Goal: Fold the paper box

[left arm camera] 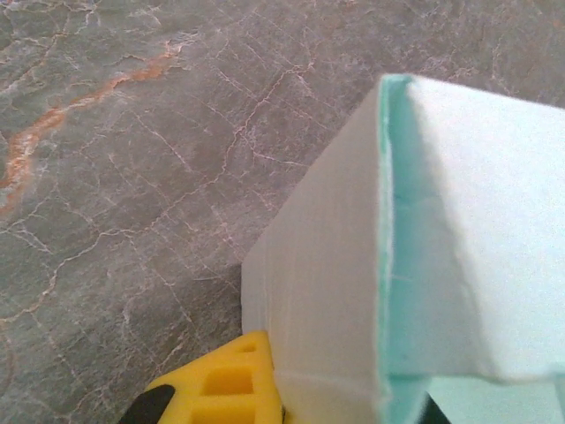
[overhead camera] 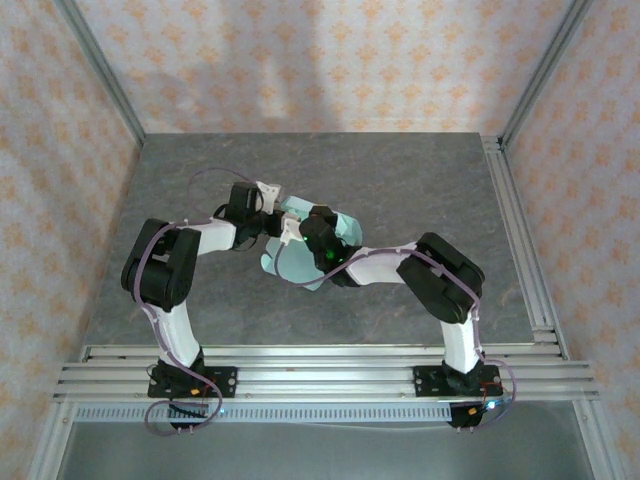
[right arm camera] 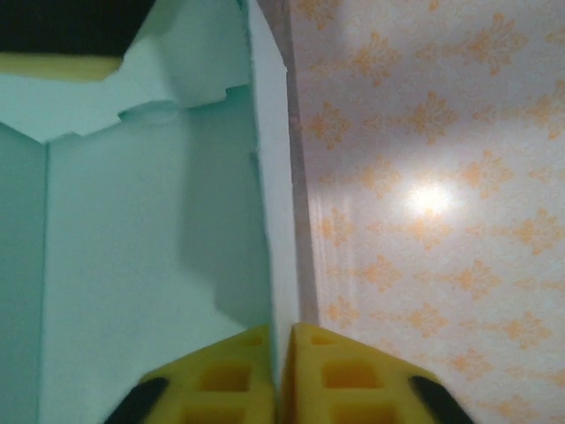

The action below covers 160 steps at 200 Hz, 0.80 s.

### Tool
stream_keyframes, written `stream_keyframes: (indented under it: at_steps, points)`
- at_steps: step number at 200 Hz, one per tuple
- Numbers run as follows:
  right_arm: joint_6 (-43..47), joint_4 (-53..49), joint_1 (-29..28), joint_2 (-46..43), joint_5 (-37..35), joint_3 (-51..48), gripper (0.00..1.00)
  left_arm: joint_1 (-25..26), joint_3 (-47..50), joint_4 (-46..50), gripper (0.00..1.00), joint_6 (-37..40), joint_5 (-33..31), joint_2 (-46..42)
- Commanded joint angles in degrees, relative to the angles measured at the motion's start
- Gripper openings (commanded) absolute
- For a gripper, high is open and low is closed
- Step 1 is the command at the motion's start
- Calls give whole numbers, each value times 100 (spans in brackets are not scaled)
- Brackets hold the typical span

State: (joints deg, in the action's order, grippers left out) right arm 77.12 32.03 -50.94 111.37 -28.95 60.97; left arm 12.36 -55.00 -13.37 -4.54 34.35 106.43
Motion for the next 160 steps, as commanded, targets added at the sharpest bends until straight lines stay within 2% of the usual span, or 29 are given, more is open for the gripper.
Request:
stream_keyframes:
  at_steps: [1,22,43,52,70,90,120,144,160]
  points:
    - [-972,-1078,-118,-289,385,74,38,12,-13,246,0,64,-388,-242]
    - [-1933,-1729,-123,-665,750,77,64,33,-10,378,0,161,-542,-324]
    - [-2957,-2396,-127,-1192,1444,5,84,48,-45,503,0,292,-582,-416]
    - [-3397,-2623,-127,-1430,1814,-60,89,65,-97,619,0,379,-593,-447]
    - [-4140,-2842,-118,-1907,2444,-214,91,113,-228,912,0,519,-693,-498]
    - [-4886,-2624,-20,-2445,2916,-514,92,164,-261,945,0,607,-718,-542]
    - [-6258,-2162,532,-3136,3795,-870,92,282,-70,584,0,521,-907,-657]
    - [-7197,-2140,1027,-3262,4210,-787,92,485,221,86,0,534,-1197,-802]
    - [-7908,-2562,1329,-3114,4386,-353,91,697,377,-104,0,721,-1405,-883]
